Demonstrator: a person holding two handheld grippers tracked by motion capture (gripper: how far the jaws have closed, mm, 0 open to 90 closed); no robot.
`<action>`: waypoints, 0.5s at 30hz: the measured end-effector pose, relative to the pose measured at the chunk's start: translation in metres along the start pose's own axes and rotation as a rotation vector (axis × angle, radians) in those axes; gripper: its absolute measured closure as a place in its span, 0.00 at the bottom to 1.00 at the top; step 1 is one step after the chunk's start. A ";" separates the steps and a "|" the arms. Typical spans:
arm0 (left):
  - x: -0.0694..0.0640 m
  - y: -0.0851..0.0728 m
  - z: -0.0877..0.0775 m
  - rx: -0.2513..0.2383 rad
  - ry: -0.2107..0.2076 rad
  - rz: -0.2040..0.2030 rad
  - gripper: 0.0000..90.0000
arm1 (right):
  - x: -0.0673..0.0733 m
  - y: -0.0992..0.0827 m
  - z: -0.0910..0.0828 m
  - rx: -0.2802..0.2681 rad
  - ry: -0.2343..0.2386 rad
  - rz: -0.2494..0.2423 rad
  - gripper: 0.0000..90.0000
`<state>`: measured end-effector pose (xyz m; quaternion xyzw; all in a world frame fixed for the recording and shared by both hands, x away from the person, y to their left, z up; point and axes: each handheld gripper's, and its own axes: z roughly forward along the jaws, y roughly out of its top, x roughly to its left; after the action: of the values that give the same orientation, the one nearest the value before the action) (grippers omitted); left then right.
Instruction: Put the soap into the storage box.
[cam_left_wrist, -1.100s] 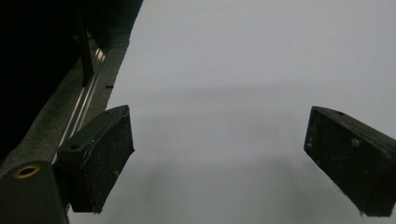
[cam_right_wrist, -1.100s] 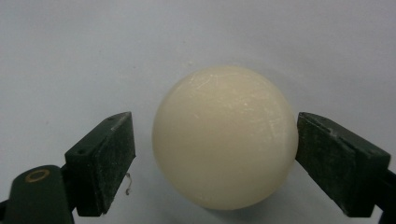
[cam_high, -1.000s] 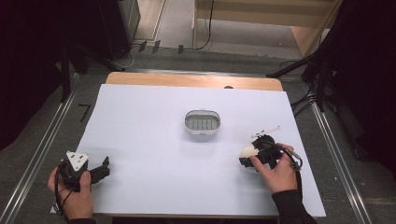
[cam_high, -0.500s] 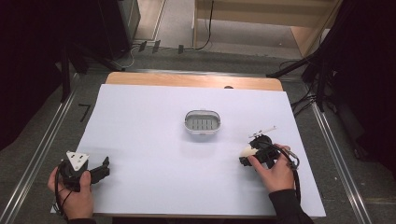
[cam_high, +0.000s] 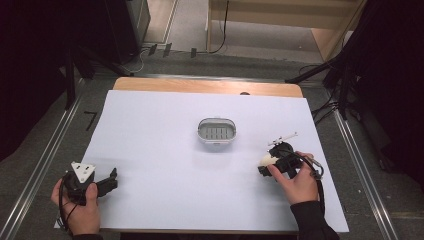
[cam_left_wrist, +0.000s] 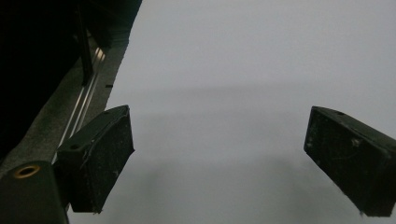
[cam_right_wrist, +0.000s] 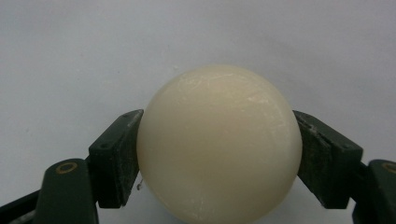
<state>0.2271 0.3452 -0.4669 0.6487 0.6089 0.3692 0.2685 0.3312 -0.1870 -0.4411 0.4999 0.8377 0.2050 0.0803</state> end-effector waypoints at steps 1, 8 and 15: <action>0.000 0.000 0.000 0.000 0.000 0.000 0.10 | 0.000 0.001 -0.001 -0.002 0.005 -0.002 0.27; 0.000 0.000 0.000 0.001 -0.002 -0.001 0.10 | 0.004 0.007 -0.006 -0.007 0.015 -0.019 0.27; 0.000 0.000 0.000 0.001 -0.003 -0.003 0.10 | 0.008 0.015 -0.008 -0.008 0.025 -0.034 0.27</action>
<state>0.2269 0.3457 -0.4667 0.6486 0.6095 0.3676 0.2696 0.3370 -0.1759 -0.4267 0.4824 0.8462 0.2133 0.0754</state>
